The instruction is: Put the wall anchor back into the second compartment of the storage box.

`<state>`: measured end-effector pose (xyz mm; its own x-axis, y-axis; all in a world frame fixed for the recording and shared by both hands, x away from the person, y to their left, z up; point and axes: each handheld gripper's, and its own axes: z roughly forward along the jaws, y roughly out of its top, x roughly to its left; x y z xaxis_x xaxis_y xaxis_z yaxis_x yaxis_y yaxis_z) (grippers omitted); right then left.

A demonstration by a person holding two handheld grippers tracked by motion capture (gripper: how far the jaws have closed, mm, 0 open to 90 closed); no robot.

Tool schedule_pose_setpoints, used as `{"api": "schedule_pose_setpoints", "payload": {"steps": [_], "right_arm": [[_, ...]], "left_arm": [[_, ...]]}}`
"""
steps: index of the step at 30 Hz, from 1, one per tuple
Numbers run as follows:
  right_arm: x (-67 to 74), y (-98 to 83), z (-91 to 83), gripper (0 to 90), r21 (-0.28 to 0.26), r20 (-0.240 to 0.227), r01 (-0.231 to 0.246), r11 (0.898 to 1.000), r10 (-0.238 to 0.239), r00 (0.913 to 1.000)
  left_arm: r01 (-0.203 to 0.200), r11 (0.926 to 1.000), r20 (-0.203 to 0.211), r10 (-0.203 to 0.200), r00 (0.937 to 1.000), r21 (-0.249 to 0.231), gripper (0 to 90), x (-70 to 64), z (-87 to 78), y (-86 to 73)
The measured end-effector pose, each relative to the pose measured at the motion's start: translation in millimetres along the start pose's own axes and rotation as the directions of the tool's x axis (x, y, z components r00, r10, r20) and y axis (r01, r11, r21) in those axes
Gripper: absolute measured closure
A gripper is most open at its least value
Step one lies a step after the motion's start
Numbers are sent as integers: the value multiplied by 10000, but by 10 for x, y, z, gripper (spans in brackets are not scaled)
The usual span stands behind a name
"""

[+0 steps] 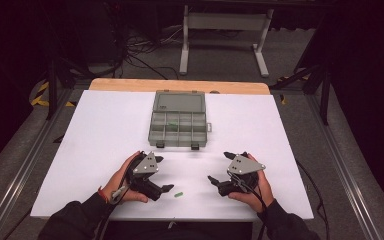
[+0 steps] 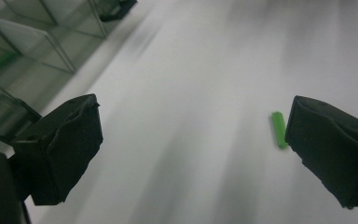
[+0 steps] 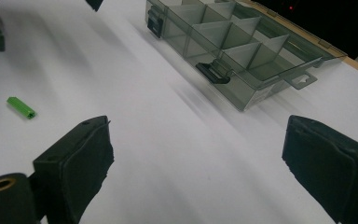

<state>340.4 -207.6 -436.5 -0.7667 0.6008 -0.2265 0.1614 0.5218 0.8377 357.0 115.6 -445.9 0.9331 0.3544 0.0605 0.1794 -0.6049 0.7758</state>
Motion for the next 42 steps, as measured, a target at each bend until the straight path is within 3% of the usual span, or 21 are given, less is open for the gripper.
{"api": "schedule_pose_setpoints", "payload": {"steps": [11, 12, 15, 22, 24, 27, 31, 34, 36, 37, 38, 40, 42], "right_arm": [[8, 5, 5, 87, 27, -52, 20, 10000, -20, 10000], [7, 5, 5, 87, 24, -50, 24, 10000, -24, 10000], [2, 2, 3, 87, 33, -58, 52, 10000, -52, 10000], [-1, 0, 4, 87, 68, -54, 115, 9999, -114, 9999], [-3, 1, 6, 87, 63, -40, 48, 10000, -47, 10000], [-4, -3, 5, 88, 89, -68, 123, 9999, -122, 9999], [-2, -6, 16, 87, 113, -117, 103, 9999, -102, 9999], [10, -5, 24, 88, 176, -127, 146, 9997, -144, 9998], [12, -5, 27, 90, 177, -137, 159, 9997, -156, 9998], [14, -3, 30, 90, 191, -163, 159, 9997, -156, 9997], [14, -3, 30, 90, 191, -163, 159, 9997, -156, 9997], [20, -1, 29, 90, 193, -172, 188, 9996, -185, 9997], [20, -1, 27, 89, 183, -159, 188, 9997, -185, 9997]], "left_arm": [[-247, 9987, 373, 230, 9990, 437, 146, -160, 117, -22], [-267, 9982, 511, 240, 9984, 531, 149, -171, 140, -24], [-325, 9959, 387, 293, 9988, 849, 153, -194, 184, -15], [-401, 9934, 781, 318, 9964, 1075, 172, -260, 300, 4], [-477, 9925, 620, 409, 9972, 1125, 168, -251, 304, 25], [-250, 9916, 704, 162, 9974, 1266, 181, -234, 307, 31], [-370, 9921, 1217, 223, 9923, 1199, 319, -228, 292, 39], [-595, 9914, 1444, 423, 9886, 1168, 532, -231, 283, 54], [-667, 9912, 1561, 484, 9865, 1140, 585, -236, 283, 59], [-757, 9903, 1594, 566, 9856, 1169, 695, -236, 281, 65], [-808, 9896, 1647, 605, 9845, 1192, 695, -246, 280, 68], [-1078, 9870, 1713, 866, 9814, 1190, 816, -254, 281, 76], [-1124, 9867, 1758, 907, 9802, 1176, 844, -248, 281, 75]]}}
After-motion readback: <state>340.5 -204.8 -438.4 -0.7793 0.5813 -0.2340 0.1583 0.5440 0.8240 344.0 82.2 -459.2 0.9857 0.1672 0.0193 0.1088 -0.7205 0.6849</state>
